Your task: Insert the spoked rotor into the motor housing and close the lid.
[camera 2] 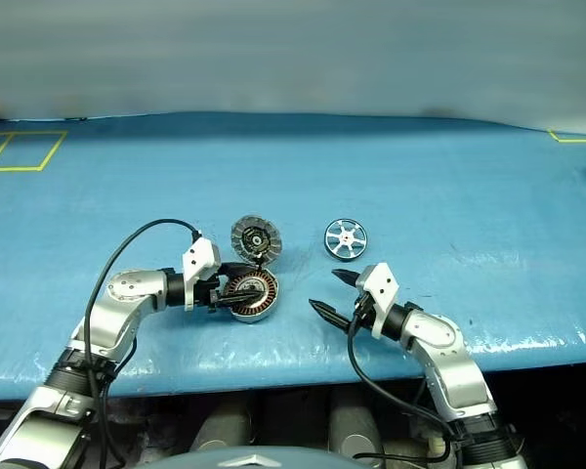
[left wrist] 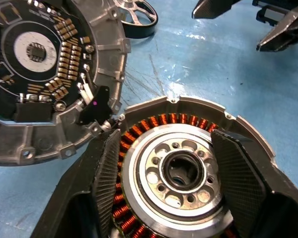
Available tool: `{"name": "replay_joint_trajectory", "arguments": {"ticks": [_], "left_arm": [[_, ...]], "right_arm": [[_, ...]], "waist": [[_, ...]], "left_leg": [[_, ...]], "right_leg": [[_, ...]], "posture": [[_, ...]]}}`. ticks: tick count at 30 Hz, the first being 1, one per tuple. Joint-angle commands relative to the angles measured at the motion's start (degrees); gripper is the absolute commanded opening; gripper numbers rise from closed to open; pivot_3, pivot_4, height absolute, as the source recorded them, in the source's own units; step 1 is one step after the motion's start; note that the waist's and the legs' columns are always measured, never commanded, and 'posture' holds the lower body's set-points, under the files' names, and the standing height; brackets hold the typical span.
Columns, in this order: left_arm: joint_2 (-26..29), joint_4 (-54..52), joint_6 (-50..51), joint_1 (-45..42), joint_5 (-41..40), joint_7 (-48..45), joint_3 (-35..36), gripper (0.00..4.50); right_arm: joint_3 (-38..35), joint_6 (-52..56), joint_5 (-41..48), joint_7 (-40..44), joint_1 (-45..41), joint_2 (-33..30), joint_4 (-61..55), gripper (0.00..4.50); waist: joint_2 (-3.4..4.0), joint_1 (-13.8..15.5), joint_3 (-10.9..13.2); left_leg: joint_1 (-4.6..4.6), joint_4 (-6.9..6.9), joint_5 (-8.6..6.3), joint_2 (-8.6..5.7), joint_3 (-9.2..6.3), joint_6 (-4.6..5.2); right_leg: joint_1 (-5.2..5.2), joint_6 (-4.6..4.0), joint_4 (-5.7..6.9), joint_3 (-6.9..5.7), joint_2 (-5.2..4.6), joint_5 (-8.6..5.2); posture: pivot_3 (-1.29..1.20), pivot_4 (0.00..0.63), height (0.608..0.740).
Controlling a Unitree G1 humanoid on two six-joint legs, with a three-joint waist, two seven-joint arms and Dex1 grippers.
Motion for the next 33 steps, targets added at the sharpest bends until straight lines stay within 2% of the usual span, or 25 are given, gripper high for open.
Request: {"name": "replay_joint_trajectory", "arguments": {"ticks": [1, 4, 6, 8, 14, 33], "left_arm": [[-0.95, -3.88, 1.21, 0.11, -4.53, -0.56, 3.09, 2.94], [-0.96, -4.5, 2.33, 0.11, -5.59, -0.36, 3.51, 2.94], [-0.67, -4.48, 3.12, 0.23, -5.88, -0.77, 3.41, 2.56], [-0.46, -4.61, 3.62, 0.39, -5.92, -1.16, 3.41, 2.03], [0.27, -4.18, 3.76, 0.54, -4.72, -1.46, 2.62, 0.02], [0.81, -0.3, 3.16, 0.36, 0.93, -2.93, -2.48, 0.02]], "right_arm": [[-0.15, -1.55, 0.27, 0.56, -0.83, -0.15, -0.54, 4.12], [0.01, -1.78, 0.25, 0.56, -1.1, -0.18, -0.21, 4.12], [0.07, -1.89, 0.3, 0.55, -1.24, -0.14, -0.09, 4.12], [0.12, -1.97, 0.28, 0.54, -1.33, -0.11, 0.0, 4.12], [0.23, -1.76, 0.17, 0.28, -1.25, -0.1, -0.29, 4.12], [0.02, -1.56, -0.45, -0.98, -1.75, 0.14, -0.25, 4.12]], "waist": [[0.0, 0.02, 0.0], [0.0, -0.01, 0.0], [0.0, -0.01, 0.0], [0.0, -0.01, 0.0], [0.0, 0.0, 0.0], [0.0, -0.01, -0.01]], "left_leg": [[0.0, 0.0, 0.0, 0.0, 0.0, 0.0], [0.0, 0.0, 0.0, 0.0, 0.0, 0.0], [0.01, 0.0, 0.0, 0.0, 0.0, 0.0], [0.01, 0.01, 0.0, 0.0, 0.0, 0.0], [0.01, 0.02, 0.0, -0.01, 0.0, 0.0], [0.03, 0.05, 0.0, -0.01, 0.0, 0.0]], "right_leg": [[0.0, 0.0, 0.0, 0.0, 0.0, 0.0], [0.0, 0.01, 0.0, 0.0, 0.0, 0.0], [0.01, 0.01, 0.01, 0.0, 0.0, 0.0], [0.02, 0.01, 0.01, 0.0, 0.0, 0.0], [0.02, 0.01, 0.01, 0.0, 0.0, 0.01], [0.04, 0.01, 0.03, 0.01, 0.0, 0.01]], "posture": [[0.0, 0.15, 0.74], [0.0, 0.15, 0.74], [0.0, 0.15, 0.74], [0.0, 0.15, 0.74], [0.0, 0.15, 0.74], [0.0, 0.15, 0.74]]}}
